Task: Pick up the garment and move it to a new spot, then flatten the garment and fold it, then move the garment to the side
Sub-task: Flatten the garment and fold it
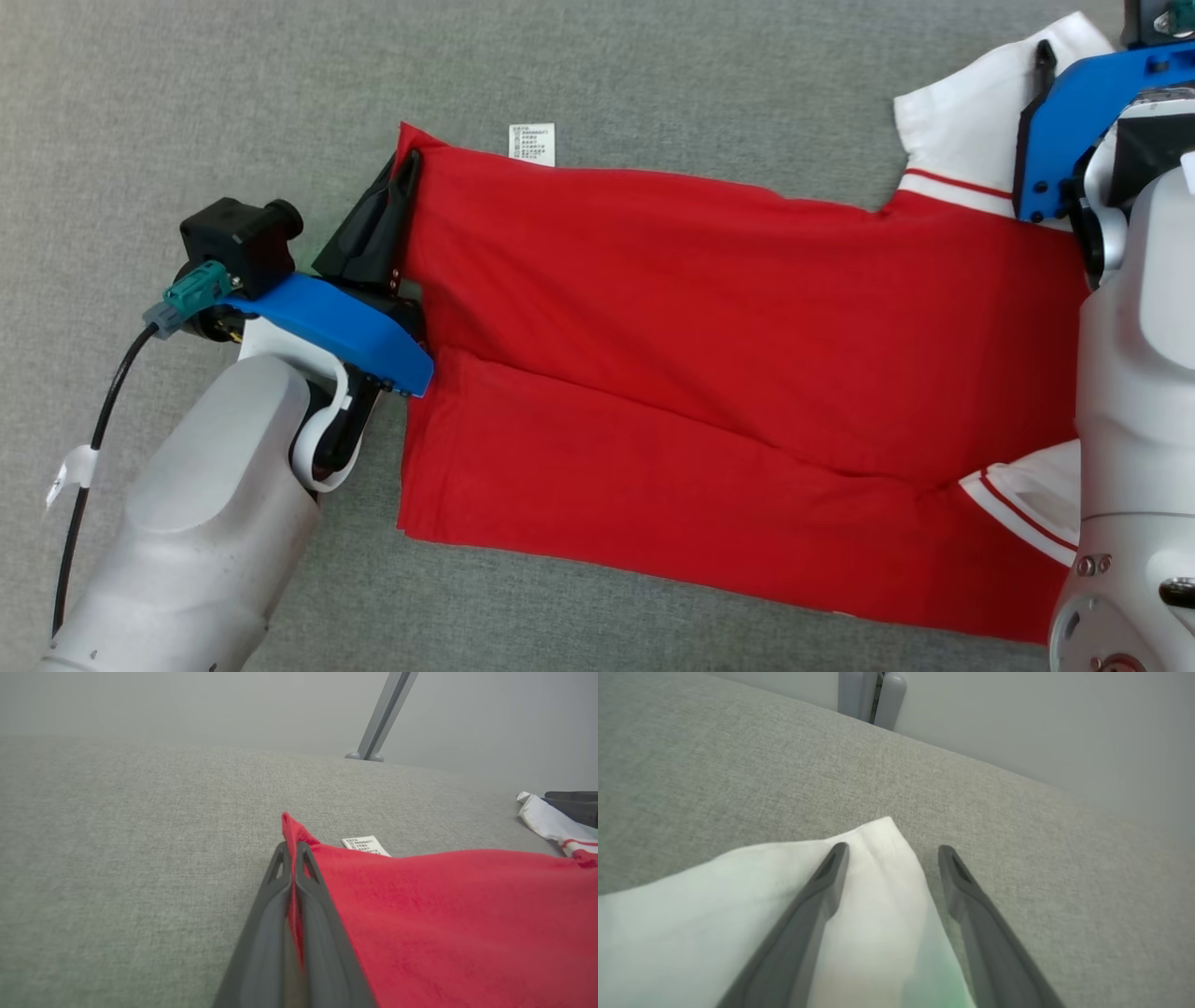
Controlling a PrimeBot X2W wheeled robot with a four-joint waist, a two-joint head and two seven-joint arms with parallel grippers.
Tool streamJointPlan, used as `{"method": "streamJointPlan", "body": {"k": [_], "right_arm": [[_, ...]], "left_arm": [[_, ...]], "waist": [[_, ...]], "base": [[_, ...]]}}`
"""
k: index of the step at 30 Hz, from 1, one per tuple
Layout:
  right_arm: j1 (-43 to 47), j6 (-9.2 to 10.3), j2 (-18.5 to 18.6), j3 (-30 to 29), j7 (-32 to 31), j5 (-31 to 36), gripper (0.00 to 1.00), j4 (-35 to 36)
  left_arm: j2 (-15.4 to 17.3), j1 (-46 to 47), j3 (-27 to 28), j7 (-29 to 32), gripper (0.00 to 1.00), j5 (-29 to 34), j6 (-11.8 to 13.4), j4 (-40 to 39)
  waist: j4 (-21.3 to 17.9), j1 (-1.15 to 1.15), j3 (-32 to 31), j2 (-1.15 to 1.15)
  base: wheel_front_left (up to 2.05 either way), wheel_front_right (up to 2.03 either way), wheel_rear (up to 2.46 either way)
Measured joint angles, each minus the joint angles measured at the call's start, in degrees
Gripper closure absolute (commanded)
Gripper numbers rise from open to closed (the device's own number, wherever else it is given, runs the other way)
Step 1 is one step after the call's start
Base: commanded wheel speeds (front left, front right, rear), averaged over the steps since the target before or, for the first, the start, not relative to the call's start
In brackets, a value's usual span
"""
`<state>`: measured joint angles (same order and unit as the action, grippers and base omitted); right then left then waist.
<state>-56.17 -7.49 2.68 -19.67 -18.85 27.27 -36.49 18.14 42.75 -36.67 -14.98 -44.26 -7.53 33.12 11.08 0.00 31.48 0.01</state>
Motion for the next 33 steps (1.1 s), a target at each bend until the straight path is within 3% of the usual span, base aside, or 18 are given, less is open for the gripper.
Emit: {"method": "streamJointPlan", "body": {"k": [3, 5, 7, 14, 24, 29, 33], "right_arm": [[-0.7, 0.01, 0.1, -0.9, -2.0, 1.4, 0.00, 0.3], [-1.1, 0.02, 0.2, -1.2, -2.6, 1.9, 0.56, 0.5], [-1.1, 0.02, 0.1, -1.4, -2.9, 2.1, 1.00, 0.8], [-0.4, -0.03, -0.1, -4.3, -0.7, 1.0, 1.00, 2.4], [-0.3, -0.01, 0.0, -4.8, 20.1, -3.2, 1.00, 4.4], [1.2, 0.00, 0.2, -3.9, 30.1, -10.2, 1.00, 1.2], [7.2, 0.00, 0.1, 0.1, 33.3, -17.6, 1.00, -0.5]], "left_arm": [[-0.1, -0.2, 0.1, 0.0, 1.00, 0.2, 0.0, -0.8], [-0.1, -0.4, 0.2, 0.0, 1.00, 0.4, 0.0, -1.2], [-0.1, -0.6, 0.4, 0.0, 1.00, 0.3, 0.0, -1.5], [0.0, -0.7, 2.9, 0.0, 1.00, 0.7, 0.0, -1.9], [-0.8, -2.5, 12.5, 0.0, 1.00, 6.2, 0.0, -6.5], [-1.8, -6.3, 15.8, 0.0, 1.00, 9.1, 0.0, -8.2], [-1.8, -10.4, 17.6, 0.0, 1.00, 10.9, 0.0, -7.9]], "waist": [[1.0, 0.00, 1.3, -0.01], [1.5, -0.01, 1.8, -0.01], [1.6, -0.01, 1.9, -0.01], [1.5, 0.00, 1.6, 0.00], [0.3, 0.00, -0.5, 0.00], [-1.4, 0.00, -3.5, 0.00], [-3.0, -0.01, -6.8, -0.01]], "base": [[0.00, 0.00, 0.00], [0.00, 0.00, 0.00], [0.00, 0.00, 0.00], [0.00, 0.00, 0.00], [0.00, 0.00, 0.00], [0.00, 0.00, 0.00], [0.00, 0.00, 0.00]]}}
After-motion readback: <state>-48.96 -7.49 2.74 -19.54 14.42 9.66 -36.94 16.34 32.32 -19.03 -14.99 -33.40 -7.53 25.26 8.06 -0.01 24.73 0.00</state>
